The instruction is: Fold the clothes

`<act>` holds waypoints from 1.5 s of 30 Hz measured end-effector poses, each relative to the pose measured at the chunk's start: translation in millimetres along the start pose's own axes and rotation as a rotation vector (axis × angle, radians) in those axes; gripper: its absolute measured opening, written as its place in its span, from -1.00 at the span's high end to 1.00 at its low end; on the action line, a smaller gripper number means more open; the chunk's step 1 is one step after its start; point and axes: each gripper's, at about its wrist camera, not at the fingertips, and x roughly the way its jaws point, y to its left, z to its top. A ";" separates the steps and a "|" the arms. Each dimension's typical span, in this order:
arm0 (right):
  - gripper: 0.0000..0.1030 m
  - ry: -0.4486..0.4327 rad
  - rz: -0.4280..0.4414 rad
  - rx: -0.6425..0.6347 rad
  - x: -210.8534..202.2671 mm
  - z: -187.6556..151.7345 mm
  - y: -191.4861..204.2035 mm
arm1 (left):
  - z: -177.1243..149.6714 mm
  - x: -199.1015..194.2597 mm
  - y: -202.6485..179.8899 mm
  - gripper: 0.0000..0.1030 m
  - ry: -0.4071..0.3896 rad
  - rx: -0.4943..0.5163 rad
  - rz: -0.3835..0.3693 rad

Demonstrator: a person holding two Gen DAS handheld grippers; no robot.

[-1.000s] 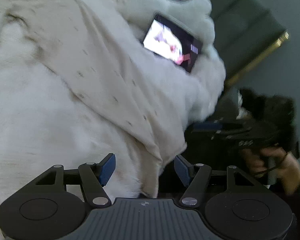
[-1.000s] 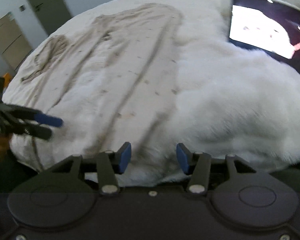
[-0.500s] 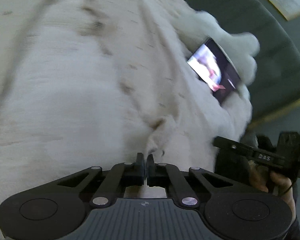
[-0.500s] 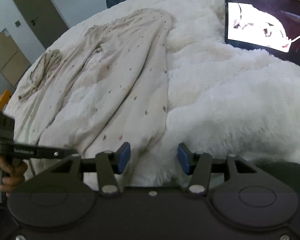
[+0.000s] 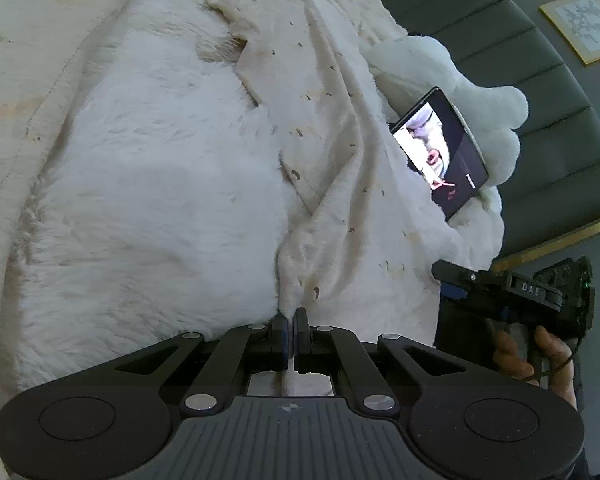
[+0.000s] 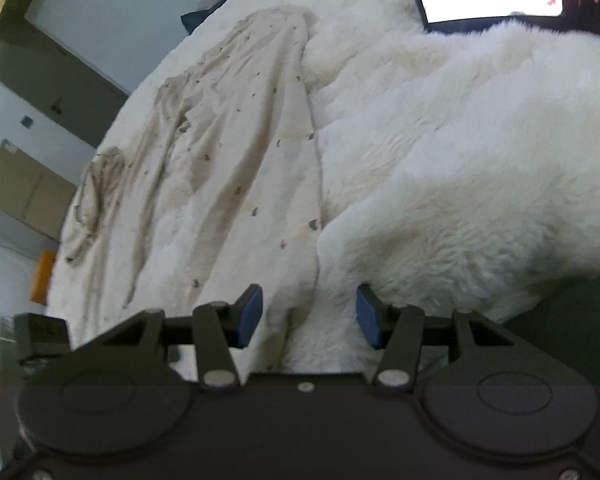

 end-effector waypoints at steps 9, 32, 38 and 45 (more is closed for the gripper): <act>0.05 -0.011 -0.022 -0.095 15.0 31.3 9.9 | -0.6 -3.0 -1.4 0.99 -0.014 0.028 0.010; 0.95 0.620 0.505 -0.254 41.3 59.2 -8.0 | -1.0 -2.4 -3.6 0.99 0.009 0.067 0.000; 0.96 0.539 0.401 -0.298 -2.5 66.2 -7.8 | -9.7 3.2 -24.1 1.00 0.039 0.015 -0.129; 0.96 0.488 0.133 -0.331 -38.6 79.3 -29.9 | -42.1 51.5 -77.6 1.00 0.129 0.099 -0.140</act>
